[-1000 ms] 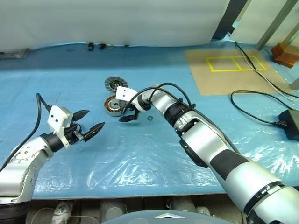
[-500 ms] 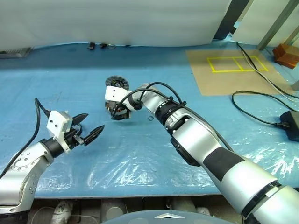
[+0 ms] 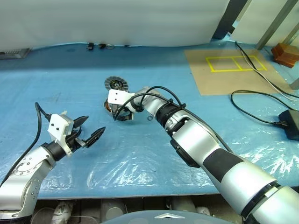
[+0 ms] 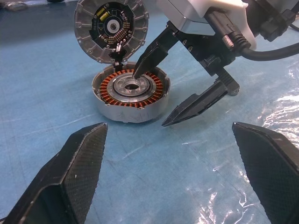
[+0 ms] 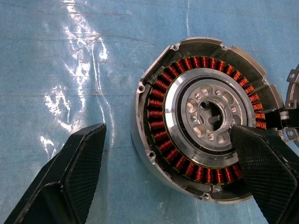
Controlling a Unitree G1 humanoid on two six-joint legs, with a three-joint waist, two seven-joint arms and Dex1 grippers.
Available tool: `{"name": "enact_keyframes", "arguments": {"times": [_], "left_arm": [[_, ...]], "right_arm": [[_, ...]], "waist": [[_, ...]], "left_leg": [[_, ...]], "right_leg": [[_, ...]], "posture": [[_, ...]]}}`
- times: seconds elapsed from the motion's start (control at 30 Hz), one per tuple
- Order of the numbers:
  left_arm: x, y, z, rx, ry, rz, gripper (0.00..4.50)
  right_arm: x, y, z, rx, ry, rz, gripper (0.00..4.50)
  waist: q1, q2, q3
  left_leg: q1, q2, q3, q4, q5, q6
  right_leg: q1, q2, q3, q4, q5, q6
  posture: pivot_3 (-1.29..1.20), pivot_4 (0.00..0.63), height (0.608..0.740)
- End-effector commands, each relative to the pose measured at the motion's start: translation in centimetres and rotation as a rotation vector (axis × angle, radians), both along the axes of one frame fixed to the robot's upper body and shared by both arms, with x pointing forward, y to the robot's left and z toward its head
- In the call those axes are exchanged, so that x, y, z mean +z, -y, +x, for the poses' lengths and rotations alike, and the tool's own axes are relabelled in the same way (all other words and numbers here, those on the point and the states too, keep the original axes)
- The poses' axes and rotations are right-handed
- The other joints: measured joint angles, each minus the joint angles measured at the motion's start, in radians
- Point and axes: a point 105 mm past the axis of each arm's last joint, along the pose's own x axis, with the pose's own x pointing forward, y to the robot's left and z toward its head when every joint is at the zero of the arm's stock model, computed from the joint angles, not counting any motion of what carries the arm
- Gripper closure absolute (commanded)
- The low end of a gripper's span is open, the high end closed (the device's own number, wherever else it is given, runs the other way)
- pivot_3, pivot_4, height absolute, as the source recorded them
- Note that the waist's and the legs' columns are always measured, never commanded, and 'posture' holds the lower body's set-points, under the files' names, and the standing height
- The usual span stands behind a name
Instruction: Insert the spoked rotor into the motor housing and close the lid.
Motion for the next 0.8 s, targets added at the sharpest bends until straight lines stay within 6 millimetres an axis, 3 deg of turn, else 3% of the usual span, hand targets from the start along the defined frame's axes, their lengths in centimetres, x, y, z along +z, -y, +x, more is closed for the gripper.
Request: {"name": "enact_keyframes", "arguments": {"times": [0.03,0.53,0.8], "left_arm": [[0.6,0.4,-0.2,-0.01,0.027,0.0,0.0],[0.1,1.0,-0.2,-0.031,0.012,0.01,0.0],[0.0,1.5,-0.6,-0.041,0.007,-0.003,0.0]], "right_arm": [[-0.5,-2.3,-1.6,0.06,-0.007,0.018,0.05],[1.6,-4.6,-2.7,0.169,0.053,0.103,0.05],[-1.2,-3.7,-3.1,0.135,-0.003,0.045,0.05]], "waist": [[0.0,0.0,0.0],[-0.001,0.0,0.0],[-0.001,0.0,0.0]], "left_leg": [[0.0,0.0,0.0,0.0,0.0,0.0],[0.0,0.0,0.0,0.0,0.0,0.0],[0.0,0.0,0.0,0.0,0.0,0.0]], "right_leg": [[0.0,0.0,0.0,0.0,0.0,0.0],[0.0,0.0,0.0,0.0,0.0,0.0],[0.0,0.0,0.0,0.0,0.0,0.0]], "posture": [[0.0,0.15,0.74],[0.0,0.15,0.74],[0.0,0.15,0.74]]}}
